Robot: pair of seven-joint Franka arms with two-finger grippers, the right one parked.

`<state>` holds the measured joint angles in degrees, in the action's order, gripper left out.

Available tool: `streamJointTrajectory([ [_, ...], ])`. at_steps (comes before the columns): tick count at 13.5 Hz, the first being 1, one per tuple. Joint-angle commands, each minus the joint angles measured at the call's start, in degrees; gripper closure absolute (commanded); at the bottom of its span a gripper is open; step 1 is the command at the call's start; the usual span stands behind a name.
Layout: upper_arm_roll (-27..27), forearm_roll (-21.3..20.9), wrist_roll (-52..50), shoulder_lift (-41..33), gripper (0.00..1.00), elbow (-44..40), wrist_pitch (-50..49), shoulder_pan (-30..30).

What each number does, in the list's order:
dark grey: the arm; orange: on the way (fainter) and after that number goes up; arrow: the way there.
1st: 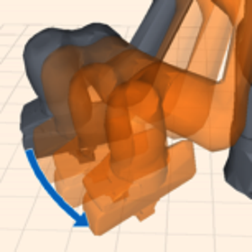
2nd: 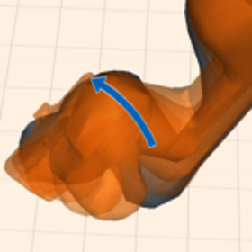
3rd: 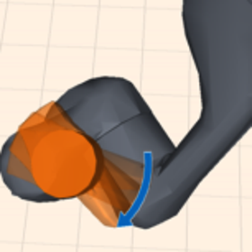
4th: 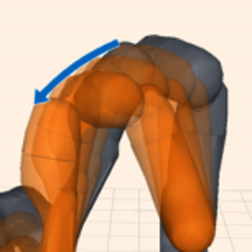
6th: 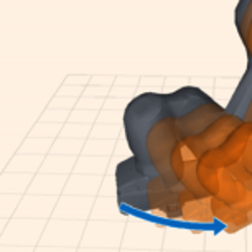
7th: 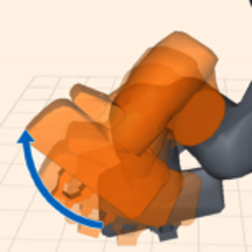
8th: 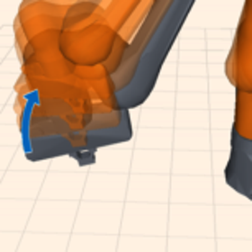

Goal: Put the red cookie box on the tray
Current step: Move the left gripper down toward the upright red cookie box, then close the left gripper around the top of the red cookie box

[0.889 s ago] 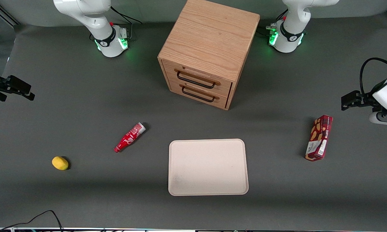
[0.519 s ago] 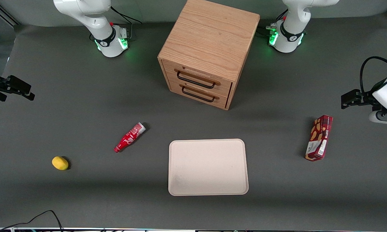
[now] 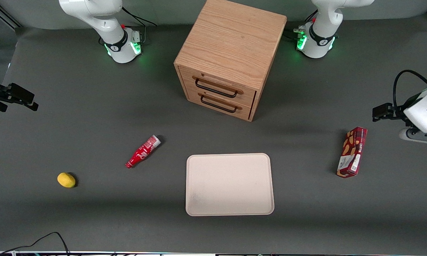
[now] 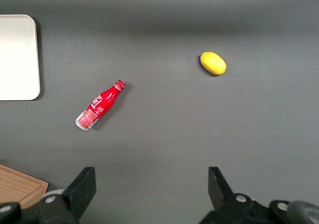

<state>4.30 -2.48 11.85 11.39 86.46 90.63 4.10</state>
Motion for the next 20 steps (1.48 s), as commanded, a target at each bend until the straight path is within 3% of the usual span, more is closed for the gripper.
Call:
streamJointTrajectory([
  [1, 0.3, -0.7, 4.2, 1.3, 0.0, 1.4, 3.2, -1.4],
  [6, 0.2, -0.2, 7.4, 1.2, 0.0, 11.8, 14.6, -4.6],
  [11, 0.1, 0.3, 7.3, 2.6, 0.0, 24.2, 33.3, -4.6],
  [20, -0.3, 1.7, 7.5, 11.5, 0.0, 30.3, 54.6, -4.6],
])
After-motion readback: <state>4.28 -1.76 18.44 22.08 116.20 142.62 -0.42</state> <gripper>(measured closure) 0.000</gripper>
